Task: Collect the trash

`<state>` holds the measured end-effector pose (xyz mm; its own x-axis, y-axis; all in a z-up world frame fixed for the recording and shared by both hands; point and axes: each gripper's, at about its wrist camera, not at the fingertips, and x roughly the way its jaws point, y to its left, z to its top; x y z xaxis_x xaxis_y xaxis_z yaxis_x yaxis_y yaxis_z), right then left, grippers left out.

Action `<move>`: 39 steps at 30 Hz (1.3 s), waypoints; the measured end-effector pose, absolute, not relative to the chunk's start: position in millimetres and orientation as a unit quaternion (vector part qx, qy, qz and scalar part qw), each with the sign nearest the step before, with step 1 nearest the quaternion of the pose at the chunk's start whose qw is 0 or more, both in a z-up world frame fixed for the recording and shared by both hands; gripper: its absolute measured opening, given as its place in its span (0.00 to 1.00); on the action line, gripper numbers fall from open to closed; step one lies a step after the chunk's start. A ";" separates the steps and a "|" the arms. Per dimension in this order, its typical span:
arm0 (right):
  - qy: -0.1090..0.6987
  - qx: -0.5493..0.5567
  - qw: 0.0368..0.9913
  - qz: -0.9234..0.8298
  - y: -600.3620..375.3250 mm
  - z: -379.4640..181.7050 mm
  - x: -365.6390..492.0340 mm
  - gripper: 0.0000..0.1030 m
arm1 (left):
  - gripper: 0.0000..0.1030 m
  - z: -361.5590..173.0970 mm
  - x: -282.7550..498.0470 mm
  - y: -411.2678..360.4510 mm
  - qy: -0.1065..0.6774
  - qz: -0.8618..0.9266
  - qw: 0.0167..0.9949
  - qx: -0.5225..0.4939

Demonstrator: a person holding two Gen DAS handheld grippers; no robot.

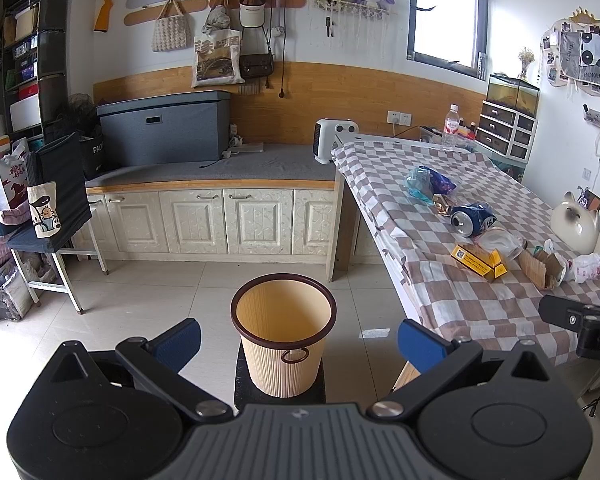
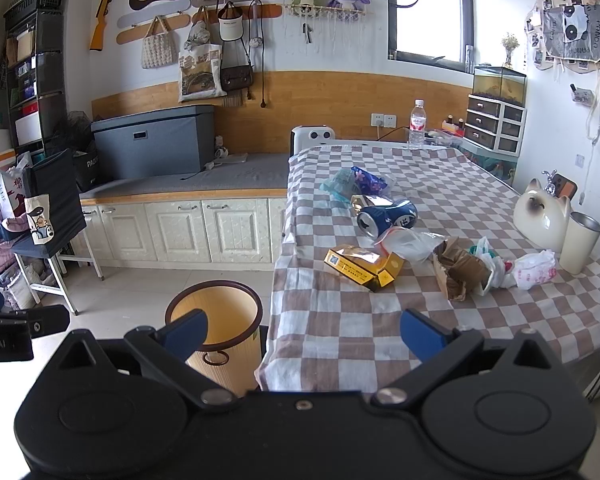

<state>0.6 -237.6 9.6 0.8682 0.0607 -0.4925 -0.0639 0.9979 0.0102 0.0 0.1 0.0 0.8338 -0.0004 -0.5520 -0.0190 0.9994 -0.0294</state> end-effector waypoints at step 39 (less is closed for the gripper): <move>0.177 0.091 0.979 -0.034 -382.8 -88.6 16.9 1.00 | 1.00 -66.2 107.5 -142.3 0.296 -0.197 0.934 0.026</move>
<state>16.9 -382.8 -88.6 0.9351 -0.0346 -0.3526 0.0992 0.9810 0.1669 107.5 -142.3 -66.2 0.7463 -0.3533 -0.5641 0.3844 0.9207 -0.0681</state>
